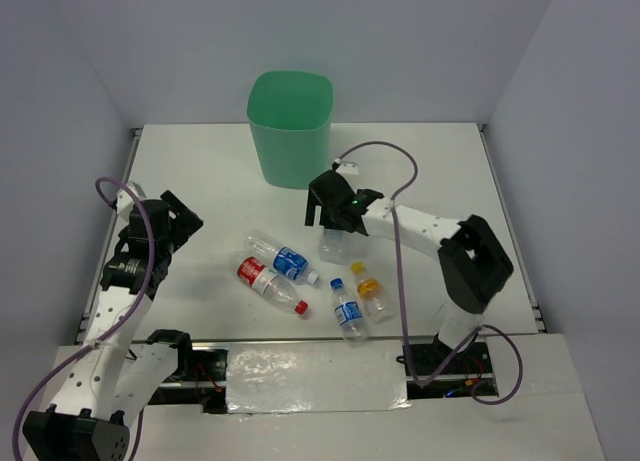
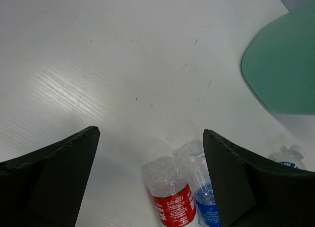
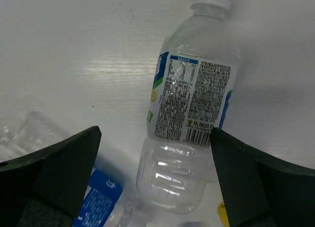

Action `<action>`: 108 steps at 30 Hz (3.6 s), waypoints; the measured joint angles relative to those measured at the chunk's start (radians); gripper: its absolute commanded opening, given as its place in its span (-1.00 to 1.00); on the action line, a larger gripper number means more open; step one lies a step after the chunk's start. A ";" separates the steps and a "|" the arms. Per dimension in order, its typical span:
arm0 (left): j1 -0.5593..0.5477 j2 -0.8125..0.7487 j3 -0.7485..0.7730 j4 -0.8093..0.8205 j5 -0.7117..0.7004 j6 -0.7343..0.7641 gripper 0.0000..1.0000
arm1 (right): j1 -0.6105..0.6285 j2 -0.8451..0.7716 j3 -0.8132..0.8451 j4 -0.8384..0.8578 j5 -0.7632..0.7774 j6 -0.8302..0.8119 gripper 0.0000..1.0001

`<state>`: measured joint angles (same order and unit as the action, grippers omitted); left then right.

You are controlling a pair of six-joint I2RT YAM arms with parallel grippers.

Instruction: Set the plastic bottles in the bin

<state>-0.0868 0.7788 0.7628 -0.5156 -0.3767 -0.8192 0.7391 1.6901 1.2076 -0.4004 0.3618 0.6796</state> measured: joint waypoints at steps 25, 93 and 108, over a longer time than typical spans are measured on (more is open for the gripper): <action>0.000 -0.015 -0.030 0.014 0.007 -0.001 0.99 | 0.014 0.113 0.106 -0.160 0.163 0.018 -0.33; -0.456 0.183 -0.290 0.151 0.167 -0.403 0.99 | -0.308 -0.946 -0.489 0.132 -0.060 -0.320 1.00; -0.467 0.274 -0.290 0.254 0.098 -0.467 0.99 | -0.312 -1.000 -0.540 0.065 0.002 -0.276 1.00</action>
<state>-0.5533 1.0523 0.4732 -0.2611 -0.2790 -1.2865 0.4274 0.6903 0.6674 -0.3351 0.3637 0.4038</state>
